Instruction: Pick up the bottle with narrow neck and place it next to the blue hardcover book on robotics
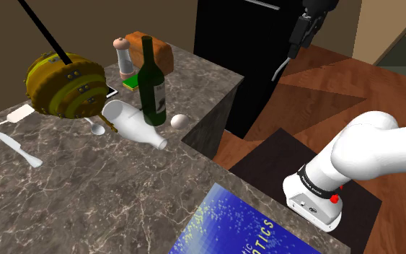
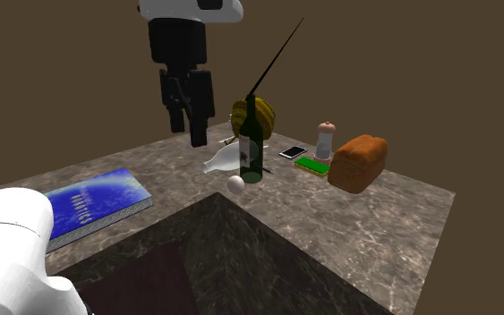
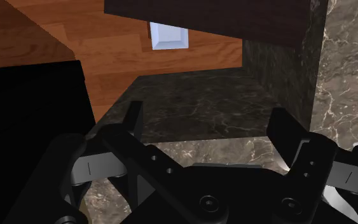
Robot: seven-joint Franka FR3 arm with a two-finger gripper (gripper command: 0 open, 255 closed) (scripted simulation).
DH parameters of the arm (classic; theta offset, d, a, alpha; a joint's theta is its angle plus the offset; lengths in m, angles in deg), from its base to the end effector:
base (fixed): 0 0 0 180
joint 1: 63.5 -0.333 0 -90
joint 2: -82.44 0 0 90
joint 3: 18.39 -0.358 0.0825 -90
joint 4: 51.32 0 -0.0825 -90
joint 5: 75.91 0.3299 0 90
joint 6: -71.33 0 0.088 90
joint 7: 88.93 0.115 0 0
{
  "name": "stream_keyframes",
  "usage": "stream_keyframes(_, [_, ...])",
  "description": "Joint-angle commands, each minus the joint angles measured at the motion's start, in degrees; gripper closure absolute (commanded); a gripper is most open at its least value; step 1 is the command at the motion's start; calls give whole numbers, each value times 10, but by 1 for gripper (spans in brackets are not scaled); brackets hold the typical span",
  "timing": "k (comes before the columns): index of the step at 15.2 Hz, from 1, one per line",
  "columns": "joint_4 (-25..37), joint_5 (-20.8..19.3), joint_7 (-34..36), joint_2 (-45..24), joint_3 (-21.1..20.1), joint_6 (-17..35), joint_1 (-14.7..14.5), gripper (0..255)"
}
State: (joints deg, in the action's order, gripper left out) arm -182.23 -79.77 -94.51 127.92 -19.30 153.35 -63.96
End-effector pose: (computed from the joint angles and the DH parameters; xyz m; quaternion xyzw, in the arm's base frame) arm 0.2059 -0.0012 0.6317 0.9973 0.0543 -0.0313 0.0379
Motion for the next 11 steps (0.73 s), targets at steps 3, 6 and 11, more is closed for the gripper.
stream_keyframes(3, [-16,16,17,-10,-16,27,-8,0])
stream_keyframes(6, [-35,38,43,-29,-41,69,-20,0])
stream_keyframes(11, [-54,71,83,-75,-84,142,-40,0])
